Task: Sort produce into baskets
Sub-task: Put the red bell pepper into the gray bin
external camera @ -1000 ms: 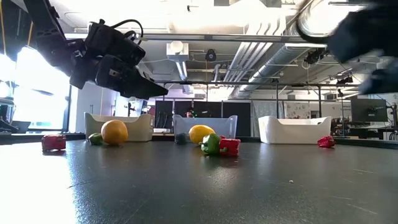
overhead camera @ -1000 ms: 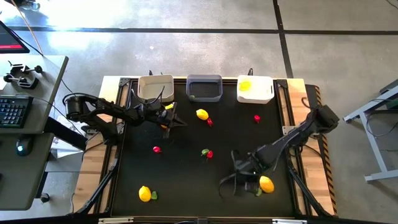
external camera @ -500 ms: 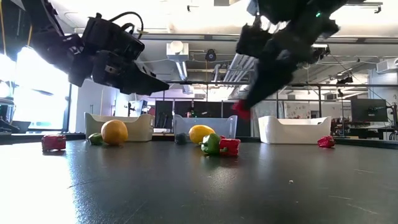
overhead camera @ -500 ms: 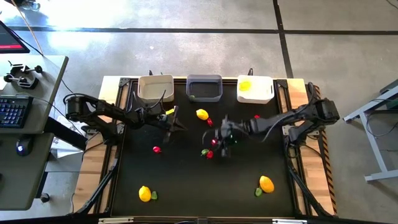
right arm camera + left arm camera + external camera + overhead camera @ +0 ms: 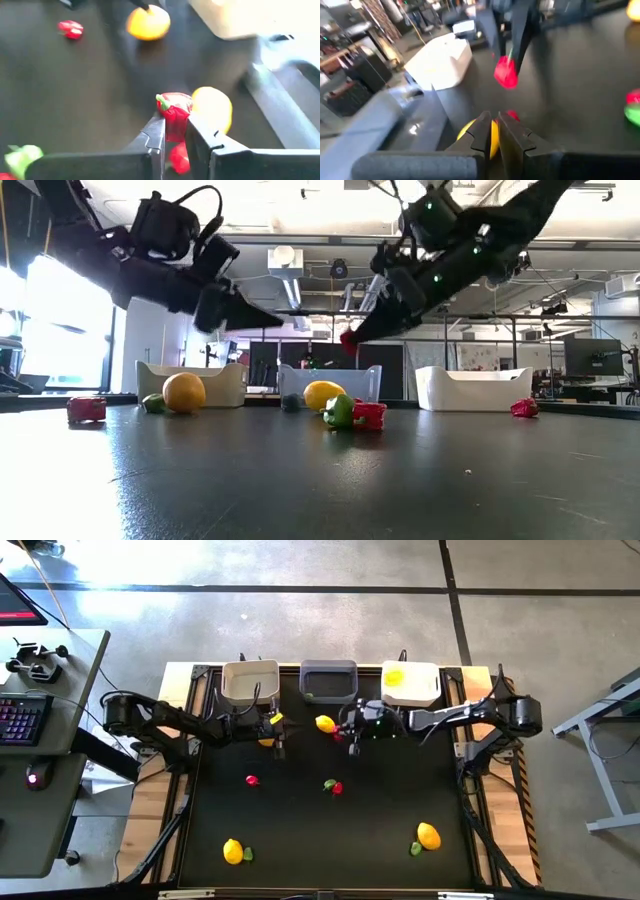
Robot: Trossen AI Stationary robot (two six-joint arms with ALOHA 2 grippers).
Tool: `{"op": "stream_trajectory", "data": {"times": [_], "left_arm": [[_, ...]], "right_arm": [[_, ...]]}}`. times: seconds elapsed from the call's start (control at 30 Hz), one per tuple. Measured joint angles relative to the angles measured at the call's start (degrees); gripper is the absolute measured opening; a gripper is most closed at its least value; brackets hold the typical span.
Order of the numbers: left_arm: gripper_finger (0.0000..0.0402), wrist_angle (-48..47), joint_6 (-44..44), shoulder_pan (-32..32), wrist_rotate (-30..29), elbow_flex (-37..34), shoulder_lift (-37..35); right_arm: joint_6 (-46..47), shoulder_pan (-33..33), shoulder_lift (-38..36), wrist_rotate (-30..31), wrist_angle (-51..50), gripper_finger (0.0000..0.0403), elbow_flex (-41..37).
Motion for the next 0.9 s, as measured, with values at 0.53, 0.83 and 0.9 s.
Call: {"op": "stream_trajectory", "data": {"times": [0.53,0.83,0.9], "left_arm": [[0.0114,-9.3,-6.5,-3.6,6.2,10.5,-0.1],[0.0126,-11.7,-1.6,-6.3,3.6,13.0,1.8],[0.0125,-11.7,-0.8,-7.0,2.6,13.9,3.0]], "right_arm": [[-7.2,1.2,0.0,1.4,3.1,0.0036,-0.3],[-7.1,2.7,0.0,1.4,3.7,0.0036,-0.3],[-7.2,3.0,0.0,1.4,4.1,0.0036,-0.3]]}}
